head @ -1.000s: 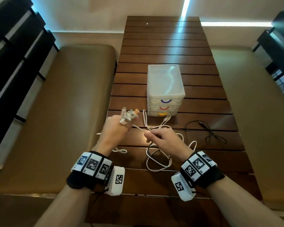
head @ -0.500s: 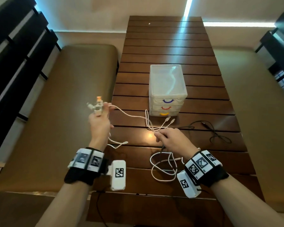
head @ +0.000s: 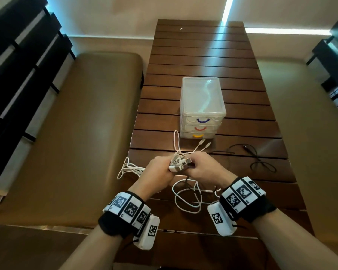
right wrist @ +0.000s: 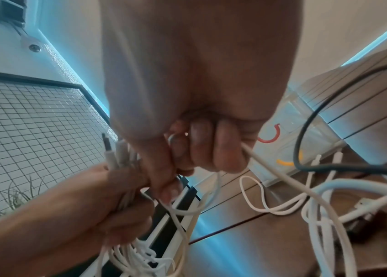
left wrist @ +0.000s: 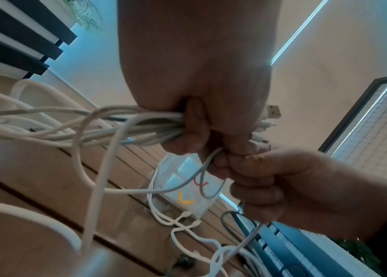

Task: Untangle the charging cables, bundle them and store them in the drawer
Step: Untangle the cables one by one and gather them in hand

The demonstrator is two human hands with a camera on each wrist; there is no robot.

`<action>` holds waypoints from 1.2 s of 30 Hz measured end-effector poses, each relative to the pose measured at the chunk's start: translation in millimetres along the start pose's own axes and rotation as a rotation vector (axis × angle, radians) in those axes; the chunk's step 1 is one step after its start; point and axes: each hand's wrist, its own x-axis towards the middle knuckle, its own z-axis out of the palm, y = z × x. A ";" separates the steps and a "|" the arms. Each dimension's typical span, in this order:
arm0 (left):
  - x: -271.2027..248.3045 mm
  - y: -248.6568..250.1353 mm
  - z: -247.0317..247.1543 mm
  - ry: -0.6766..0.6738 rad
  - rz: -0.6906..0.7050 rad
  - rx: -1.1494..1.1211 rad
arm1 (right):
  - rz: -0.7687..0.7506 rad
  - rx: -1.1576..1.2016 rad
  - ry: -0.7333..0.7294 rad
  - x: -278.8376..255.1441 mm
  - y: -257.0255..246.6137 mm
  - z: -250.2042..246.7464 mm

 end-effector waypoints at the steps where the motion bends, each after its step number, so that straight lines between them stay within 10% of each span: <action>1: 0.8 2.0 -3.2 0.024 -0.004 0.039 | -0.015 0.070 -0.008 -1.3 -1.9 1.6; 8: -3.6 -0.7 -35.7 0.253 0.032 0.192 | 0.023 0.079 0.050 1.9 1.5 3.1; 19: -11.9 -50.6 -92.8 0.870 -0.404 -0.170 | 0.090 0.014 0.100 -8.9 24.8 -4.5; 29: -17.6 -10.0 -22.5 0.059 -0.063 -0.056 | -0.022 -0.077 0.004 10.9 -12.8 10.3; 36: -17.8 -12.7 -21.6 0.056 -0.016 0.119 | 0.013 0.011 0.001 6.7 -9.1 8.5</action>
